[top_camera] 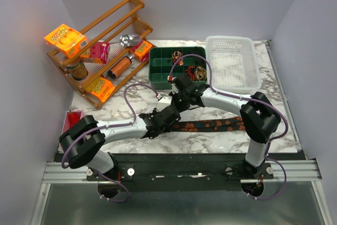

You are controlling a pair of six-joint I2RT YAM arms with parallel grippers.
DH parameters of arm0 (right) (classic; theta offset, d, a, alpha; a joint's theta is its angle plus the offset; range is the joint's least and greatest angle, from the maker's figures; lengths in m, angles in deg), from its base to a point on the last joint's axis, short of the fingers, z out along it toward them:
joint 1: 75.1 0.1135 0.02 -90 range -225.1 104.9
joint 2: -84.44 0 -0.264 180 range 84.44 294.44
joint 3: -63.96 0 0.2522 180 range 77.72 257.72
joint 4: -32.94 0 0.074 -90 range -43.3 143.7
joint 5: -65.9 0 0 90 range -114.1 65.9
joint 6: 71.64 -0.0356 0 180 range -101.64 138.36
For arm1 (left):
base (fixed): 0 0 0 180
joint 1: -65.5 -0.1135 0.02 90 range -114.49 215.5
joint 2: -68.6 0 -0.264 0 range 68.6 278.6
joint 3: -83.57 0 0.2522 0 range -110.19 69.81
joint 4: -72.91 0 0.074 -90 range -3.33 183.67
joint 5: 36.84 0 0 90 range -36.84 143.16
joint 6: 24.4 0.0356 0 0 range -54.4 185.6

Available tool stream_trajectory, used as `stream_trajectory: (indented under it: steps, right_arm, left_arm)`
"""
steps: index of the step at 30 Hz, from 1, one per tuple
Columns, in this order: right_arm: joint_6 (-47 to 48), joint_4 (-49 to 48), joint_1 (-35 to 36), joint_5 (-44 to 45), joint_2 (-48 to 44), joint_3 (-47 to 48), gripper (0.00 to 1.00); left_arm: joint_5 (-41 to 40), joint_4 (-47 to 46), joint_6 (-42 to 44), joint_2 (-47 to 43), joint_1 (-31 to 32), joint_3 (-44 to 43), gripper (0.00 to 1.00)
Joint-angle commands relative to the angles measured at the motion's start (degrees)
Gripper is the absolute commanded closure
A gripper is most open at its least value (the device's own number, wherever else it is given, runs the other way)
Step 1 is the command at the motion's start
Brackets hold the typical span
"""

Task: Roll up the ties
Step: Roll the tie at the center of the board.

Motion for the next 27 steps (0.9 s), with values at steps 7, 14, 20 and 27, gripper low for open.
stream_trajectory:
  steps: [7,14,20,27]
  right_arm:
    - [1.7,-0.5,0.1,-4.5,-2.2,-1.9,0.98]
    - [1.9,-2.3,0.4,-9.0,-5.3,-3.0,0.98]
    - [1.7,-3.5,2.3,-11.7,-5.7,-2.8,0.98]
    - [1.7,-3.8,3.9,-11.9,-0.2,-1.8,0.98]
  left_arm:
    - [3.3,-0.2,-2.1,-7.1,-0.2,1.9,0.39]
    - [5.6,0.7,-2.4,-18.0,-3.2,5.0,0.31]
    - [11.7,-0.7,-3.2,-26.2,-10.5,10.9,0.30]
    - [24.0,-6.2,-4.6,-32.9,-21.6,18.6,0.22]
